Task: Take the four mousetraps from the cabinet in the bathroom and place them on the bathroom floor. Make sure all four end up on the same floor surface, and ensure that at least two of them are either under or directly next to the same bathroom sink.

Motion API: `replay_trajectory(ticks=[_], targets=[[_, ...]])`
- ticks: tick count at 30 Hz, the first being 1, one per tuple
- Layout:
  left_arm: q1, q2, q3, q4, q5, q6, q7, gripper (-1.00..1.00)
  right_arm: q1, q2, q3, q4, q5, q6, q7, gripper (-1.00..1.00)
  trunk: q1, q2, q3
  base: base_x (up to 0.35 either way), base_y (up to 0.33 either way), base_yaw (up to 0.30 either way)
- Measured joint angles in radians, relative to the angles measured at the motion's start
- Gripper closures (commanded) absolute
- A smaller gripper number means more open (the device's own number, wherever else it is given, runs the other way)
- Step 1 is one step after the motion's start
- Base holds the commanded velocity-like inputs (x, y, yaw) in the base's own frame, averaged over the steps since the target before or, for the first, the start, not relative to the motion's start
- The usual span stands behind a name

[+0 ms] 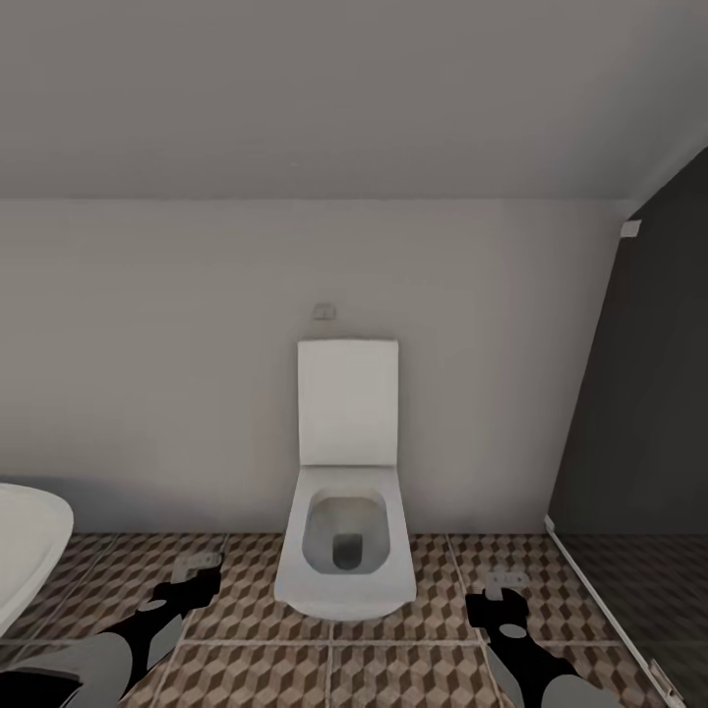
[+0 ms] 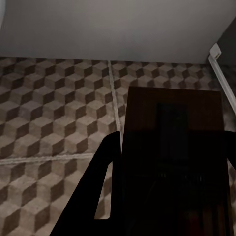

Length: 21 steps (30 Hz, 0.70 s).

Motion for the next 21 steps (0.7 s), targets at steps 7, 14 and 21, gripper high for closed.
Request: replay_trajectory(ticks=[7,14,21], targets=[[0.001,0.004,0.000,0.001,0.000,-0.001,-0.003,1.00,0.000,-0.001,0.000,0.001,0.000,-0.003,0.009,1.00,0.027,-0.049,-0.022,0.000,0.000,0.000],[0.002,0.001,0.000,0.000,0.000,-0.002,-0.004,1.00,0.000,-0.003,0.000,0.000,0.001,-0.016,0.032,1.00,0.054,-0.098,-0.044,0.000,0.000,0.000],[0.002,0.001,0.000,0.000,0.000,-0.002,-0.005,1.00,0.000,0.001,-0.001,-0.001,0.002,-0.021,0.067,1.00,0.081,-0.147,-0.066,0.000,0.000,0.000]])
